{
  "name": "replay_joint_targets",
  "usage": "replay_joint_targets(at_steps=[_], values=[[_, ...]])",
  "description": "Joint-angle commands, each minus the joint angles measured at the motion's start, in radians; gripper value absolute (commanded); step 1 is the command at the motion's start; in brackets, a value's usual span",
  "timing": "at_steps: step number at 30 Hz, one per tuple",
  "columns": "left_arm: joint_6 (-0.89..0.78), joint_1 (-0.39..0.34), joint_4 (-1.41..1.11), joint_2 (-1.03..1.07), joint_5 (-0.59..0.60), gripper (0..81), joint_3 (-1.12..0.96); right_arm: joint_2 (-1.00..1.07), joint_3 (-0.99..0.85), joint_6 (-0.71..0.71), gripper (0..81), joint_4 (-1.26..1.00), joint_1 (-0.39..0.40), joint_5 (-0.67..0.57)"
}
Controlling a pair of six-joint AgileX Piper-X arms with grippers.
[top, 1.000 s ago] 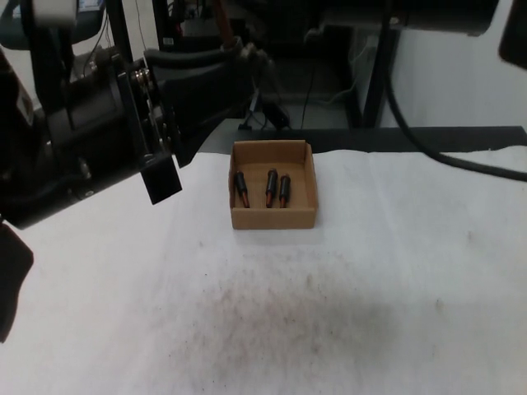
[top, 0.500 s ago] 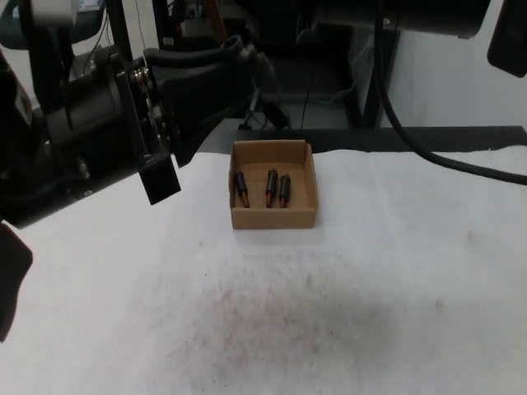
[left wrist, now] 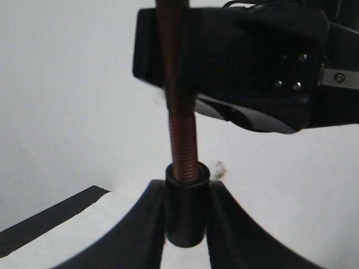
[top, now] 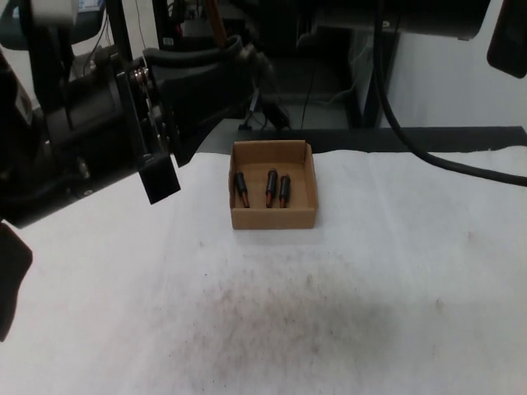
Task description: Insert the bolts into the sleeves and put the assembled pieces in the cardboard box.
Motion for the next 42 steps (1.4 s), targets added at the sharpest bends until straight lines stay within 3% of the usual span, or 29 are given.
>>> replay_joint_targets(at_steps=[1, 28, 32, 37, 42], values=[[0.004, 0.009, -0.049, -0.014, 0.001, 0.2, -0.011, -0.005, -0.003, -0.024, 0.8, 0.036, -0.005, -0.003], [-0.014, 0.035, -0.061, -0.014, 0.012, 0.2, -0.011, -0.005, -0.003, -0.024, 0.0, 0.042, -0.005, -0.003], [-0.014, 0.056, -0.07, -0.014, 0.018, 0.2, -0.011, -0.005, -0.003, -0.024, 13.5, 0.053, -0.005, -0.008], [-0.041, 0.067, -0.088, -0.014, 0.062, 0.2, -0.021, -0.005, -0.003, -0.024, 47.6, 0.105, -0.007, -0.006], [-0.051, 0.067, -0.088, -0.014, 0.07, 0.2, -0.025, -0.005, -0.003, -0.024, 49.9, 0.127, -0.007, -0.002]])
